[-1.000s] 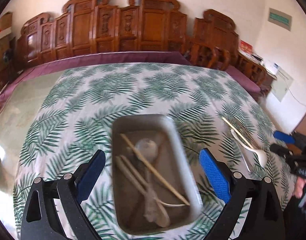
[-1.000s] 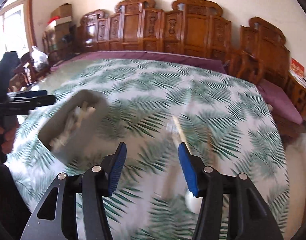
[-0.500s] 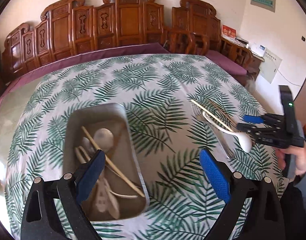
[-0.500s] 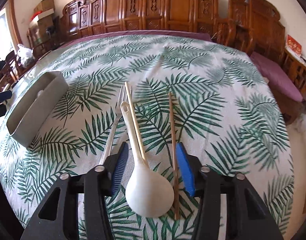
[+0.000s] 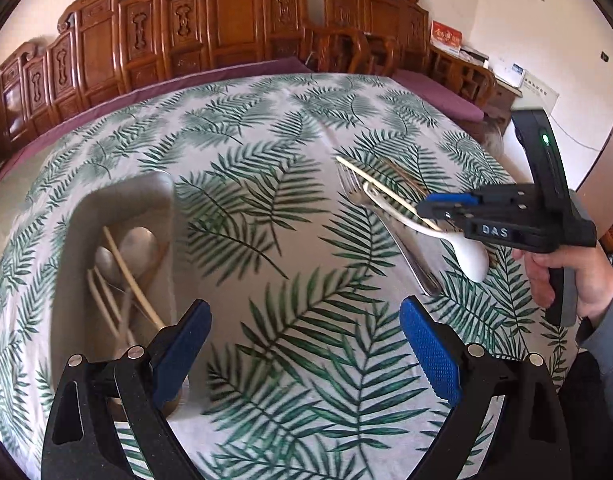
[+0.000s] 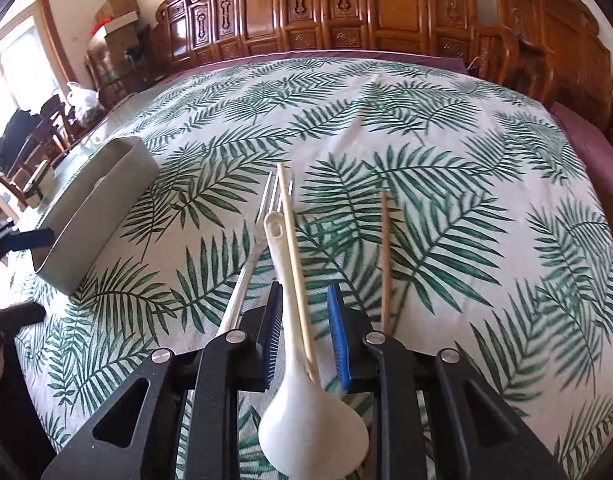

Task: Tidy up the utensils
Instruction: 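Grasp another wooden chopstick from the pile with the right tool, then grasp a metal fork by its handle with the left tool while the right tool holds the chopstick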

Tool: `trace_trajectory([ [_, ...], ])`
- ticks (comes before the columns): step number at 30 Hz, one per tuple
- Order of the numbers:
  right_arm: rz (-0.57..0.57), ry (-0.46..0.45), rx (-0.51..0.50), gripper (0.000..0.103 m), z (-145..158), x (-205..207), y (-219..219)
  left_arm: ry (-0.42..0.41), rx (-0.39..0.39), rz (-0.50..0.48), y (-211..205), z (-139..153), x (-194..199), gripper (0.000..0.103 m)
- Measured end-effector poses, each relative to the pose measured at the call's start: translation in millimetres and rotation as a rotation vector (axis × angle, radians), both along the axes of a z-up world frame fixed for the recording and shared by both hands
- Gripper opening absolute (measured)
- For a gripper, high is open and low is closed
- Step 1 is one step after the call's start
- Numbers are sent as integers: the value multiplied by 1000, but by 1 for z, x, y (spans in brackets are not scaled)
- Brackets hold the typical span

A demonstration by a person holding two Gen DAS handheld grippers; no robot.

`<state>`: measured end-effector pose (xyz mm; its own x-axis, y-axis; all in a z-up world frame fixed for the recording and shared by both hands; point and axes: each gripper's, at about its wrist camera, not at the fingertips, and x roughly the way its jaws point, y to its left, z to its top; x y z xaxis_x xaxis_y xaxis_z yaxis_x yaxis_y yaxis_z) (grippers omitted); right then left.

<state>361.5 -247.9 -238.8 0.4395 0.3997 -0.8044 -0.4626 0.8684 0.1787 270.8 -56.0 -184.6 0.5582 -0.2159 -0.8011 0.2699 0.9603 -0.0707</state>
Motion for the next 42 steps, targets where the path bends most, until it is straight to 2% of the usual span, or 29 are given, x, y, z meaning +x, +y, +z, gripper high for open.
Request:
trace_trajectory([
  [8, -19, 45, -21, 19, -11, 10, -1, 18, 14, -15, -34, -7, 7, 91],
  [10, -15, 52, -21, 13, -13, 9, -2, 28, 13, -14, -40, -10, 10, 91],
  [14, -12, 59, 5, 6, -12, 9, -5, 52, 27, -17, -49, -17, 16, 91],
  [22, -46, 12, 75, 6, 5, 8, -21, 90, 50, -13, -67, -32, 37, 91],
  [30, -125, -55, 121, 6, 23, 8, -51, 105, 57, -10, -86, -39, 61, 91],
  [36, -137, -46, 114, 6, 20, 8, -60, 119, 54, -21, -103, -44, 79, 72],
  [38, -136, -45, 110, 6, 19, 7, -61, 123, 63, -22, -107, -46, 83, 61],
  [42, -141, -39, 108, 6, 17, 7, -63, 145, 113, -11, -117, -56, 92, 47],
])
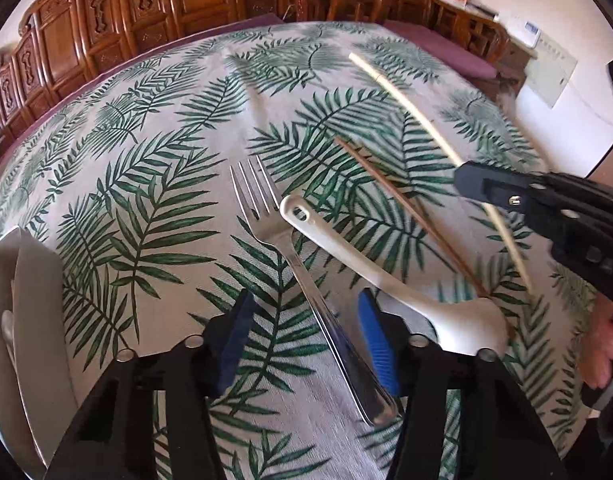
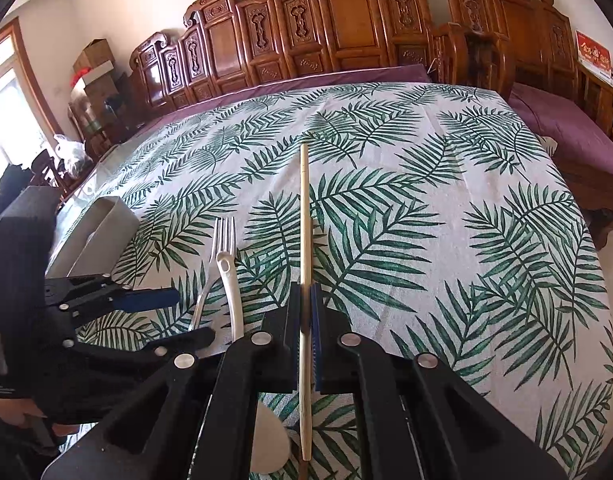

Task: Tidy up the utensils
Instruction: 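Grasp a metal fork by its handle with the left tool while the right tool holds the chopstick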

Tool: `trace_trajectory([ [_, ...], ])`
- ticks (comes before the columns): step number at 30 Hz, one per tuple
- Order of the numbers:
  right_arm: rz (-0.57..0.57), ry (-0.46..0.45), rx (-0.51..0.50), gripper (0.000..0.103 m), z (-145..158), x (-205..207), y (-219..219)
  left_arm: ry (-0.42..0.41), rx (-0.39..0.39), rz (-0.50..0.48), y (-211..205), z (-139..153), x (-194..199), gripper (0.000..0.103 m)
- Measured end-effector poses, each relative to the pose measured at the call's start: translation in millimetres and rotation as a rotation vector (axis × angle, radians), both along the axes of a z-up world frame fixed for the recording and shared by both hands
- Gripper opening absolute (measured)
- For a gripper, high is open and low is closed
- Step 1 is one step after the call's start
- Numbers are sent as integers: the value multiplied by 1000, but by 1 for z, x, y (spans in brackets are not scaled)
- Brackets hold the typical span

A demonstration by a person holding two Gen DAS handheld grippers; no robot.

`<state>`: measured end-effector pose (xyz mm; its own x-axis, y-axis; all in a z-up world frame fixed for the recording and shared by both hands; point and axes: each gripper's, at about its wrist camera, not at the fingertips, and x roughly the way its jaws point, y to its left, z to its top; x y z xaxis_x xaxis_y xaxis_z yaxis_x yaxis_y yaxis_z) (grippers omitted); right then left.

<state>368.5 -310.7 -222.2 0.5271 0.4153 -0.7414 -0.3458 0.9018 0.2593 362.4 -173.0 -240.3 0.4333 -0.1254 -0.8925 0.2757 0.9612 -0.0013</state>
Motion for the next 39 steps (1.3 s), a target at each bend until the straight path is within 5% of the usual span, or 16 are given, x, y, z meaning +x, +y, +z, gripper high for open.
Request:
trace_trajectory([
  [10, 20, 12, -16, 6, -3, 1, 11, 4, -34, 40, 22, 1, 2, 18],
  [18, 18, 28, -30, 6, -7, 3, 16, -12, 7, 24, 19, 1, 11, 18],
  [21, 13, 34, -33, 6, -8, 3, 16, -7, -5, 12, 21, 0, 11, 9],
  [29, 16, 38, -28, 6, -4, -1, 23, 8, -40, 27, 45, 1, -6, 7],
  [39, 58, -1, -46, 6, 11, -16, 51, -52, -79, 18, 75, 36, -34, 7],
])
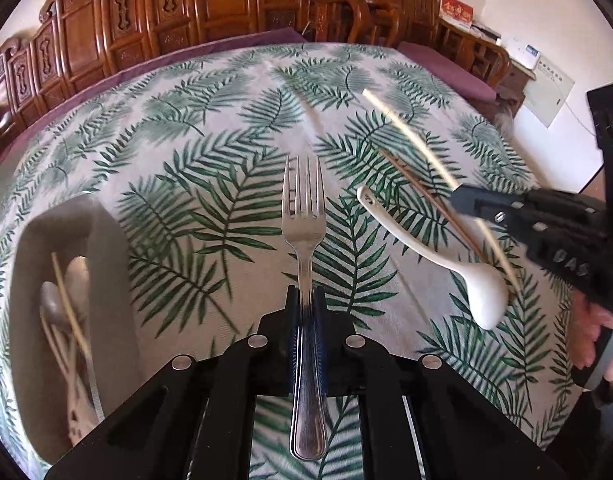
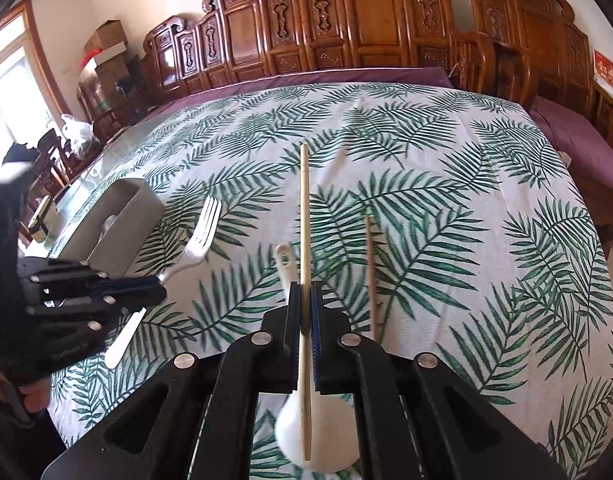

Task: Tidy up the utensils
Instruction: 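Grasp a metal fork by its handle with the left tool while the right tool holds the chopstick, then carry the fork into the grey tray and release it with the left tool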

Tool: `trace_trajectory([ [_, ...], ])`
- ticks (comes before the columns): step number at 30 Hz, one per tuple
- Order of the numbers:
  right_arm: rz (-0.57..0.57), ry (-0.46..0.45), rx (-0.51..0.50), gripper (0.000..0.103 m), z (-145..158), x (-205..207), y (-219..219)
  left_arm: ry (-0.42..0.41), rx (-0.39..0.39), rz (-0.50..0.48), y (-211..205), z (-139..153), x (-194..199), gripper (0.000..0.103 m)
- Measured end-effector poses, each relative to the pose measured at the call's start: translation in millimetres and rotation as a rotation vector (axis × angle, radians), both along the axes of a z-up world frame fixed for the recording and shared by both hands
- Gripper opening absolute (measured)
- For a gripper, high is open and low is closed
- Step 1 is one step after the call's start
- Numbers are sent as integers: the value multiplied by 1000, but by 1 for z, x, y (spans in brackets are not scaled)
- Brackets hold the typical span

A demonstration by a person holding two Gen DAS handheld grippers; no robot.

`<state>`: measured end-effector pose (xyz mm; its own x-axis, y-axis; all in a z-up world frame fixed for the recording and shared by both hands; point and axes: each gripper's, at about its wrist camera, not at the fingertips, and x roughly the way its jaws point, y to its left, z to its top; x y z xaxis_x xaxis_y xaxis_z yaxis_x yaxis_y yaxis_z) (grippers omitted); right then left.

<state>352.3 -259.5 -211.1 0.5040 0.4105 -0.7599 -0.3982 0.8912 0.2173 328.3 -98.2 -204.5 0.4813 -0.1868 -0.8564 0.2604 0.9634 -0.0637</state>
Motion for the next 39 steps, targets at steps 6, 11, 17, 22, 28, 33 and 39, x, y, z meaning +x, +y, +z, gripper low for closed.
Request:
trace_trajectory([
  [6, 26, 17, -38, 6, -6, -9, 16, -48, -14, -4, 18, 26, -12, 7],
  [11, 40, 23, -54, 6, -9, -14, 27, -70, -23, 5, 34, 38, -19, 7],
  [17, 61, 13, -52, 6, -4, -26, 42, -92, -25, 22, 58, 50, -24, 7],
  [22, 102, -4, -60, 6, 2, -35, 60, -104, -31, 48, 84, 57, -25, 7],
  [28, 136, -2, -50, 6, 5, -47, 82, -119, -22, 78, 120, 60, -24, 7],
  [33, 120, -4, -71, 6, 4, -50, 93, -116, -24, 123, 151, 52, -20, 7],
  [39, 103, -13, -65, 6, 6, -52, 98, -91, -34, 167, 178, 30, -12, 7],
])
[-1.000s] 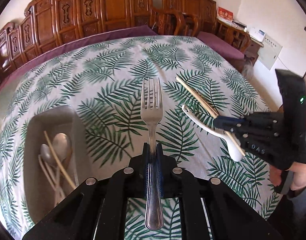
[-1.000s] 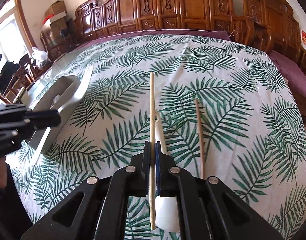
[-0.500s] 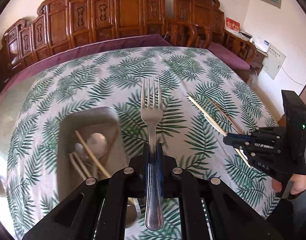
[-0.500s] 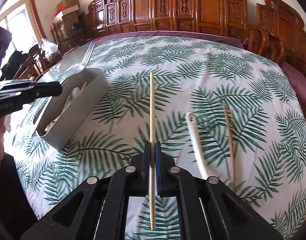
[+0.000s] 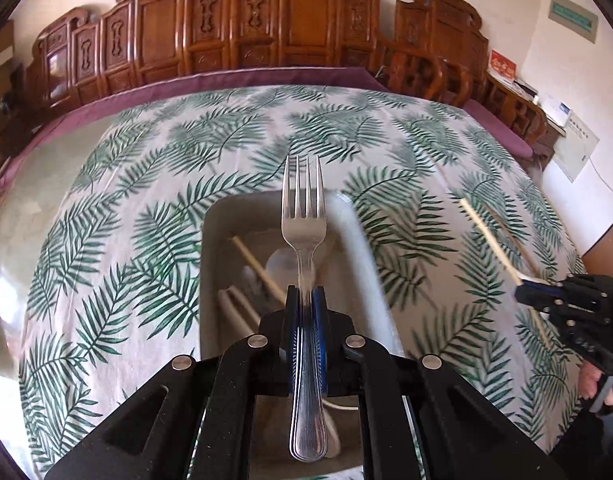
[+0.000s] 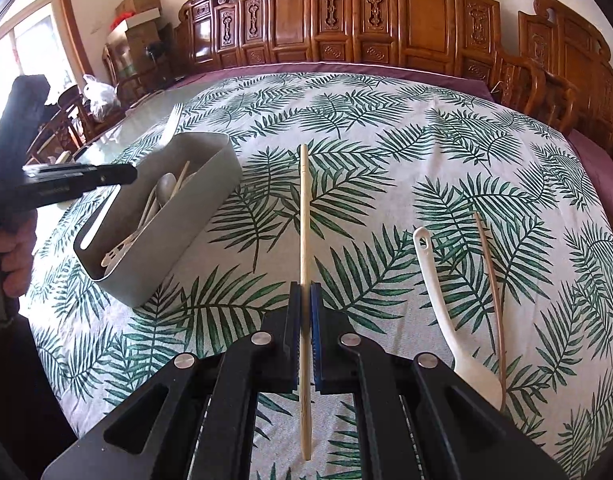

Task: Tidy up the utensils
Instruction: 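Carry the fork into the grey tray and release it with the left tool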

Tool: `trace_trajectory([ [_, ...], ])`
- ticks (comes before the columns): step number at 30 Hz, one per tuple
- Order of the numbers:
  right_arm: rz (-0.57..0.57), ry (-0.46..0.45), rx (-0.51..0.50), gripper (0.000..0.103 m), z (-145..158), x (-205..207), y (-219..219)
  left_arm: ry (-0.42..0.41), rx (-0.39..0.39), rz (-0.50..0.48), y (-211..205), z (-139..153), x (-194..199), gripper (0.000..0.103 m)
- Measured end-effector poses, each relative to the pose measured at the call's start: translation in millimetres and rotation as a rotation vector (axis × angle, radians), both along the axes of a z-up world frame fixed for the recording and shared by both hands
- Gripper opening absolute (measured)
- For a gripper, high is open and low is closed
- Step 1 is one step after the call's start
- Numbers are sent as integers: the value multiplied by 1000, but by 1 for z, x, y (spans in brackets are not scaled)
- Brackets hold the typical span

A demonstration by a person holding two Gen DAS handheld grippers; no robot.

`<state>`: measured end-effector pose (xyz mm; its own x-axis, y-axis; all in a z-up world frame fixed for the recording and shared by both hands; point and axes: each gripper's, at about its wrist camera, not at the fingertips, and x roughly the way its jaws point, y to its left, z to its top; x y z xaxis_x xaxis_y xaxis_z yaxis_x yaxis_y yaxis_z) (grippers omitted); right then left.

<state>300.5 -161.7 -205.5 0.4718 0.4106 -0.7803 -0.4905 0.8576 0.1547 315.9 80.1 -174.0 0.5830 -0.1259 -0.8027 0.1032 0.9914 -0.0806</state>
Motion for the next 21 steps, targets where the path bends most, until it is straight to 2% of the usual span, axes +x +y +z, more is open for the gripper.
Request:
trace_trajectory([
  [8, 7, 14, 0, 6, -7, -1, 7, 50, 6, 19, 10, -25, 5, 7],
  [13, 8, 0, 21, 6, 1, -4, 9, 75, 7, 30, 12, -35, 8, 7],
  [17, 19, -20, -8, 6, 8, -4, 14, 98, 16, 20, 10, -40, 9, 7],
  [21, 10, -32, -10, 6, 19, -7, 21, 84, -3, 20, 14, -35, 8, 7],
])
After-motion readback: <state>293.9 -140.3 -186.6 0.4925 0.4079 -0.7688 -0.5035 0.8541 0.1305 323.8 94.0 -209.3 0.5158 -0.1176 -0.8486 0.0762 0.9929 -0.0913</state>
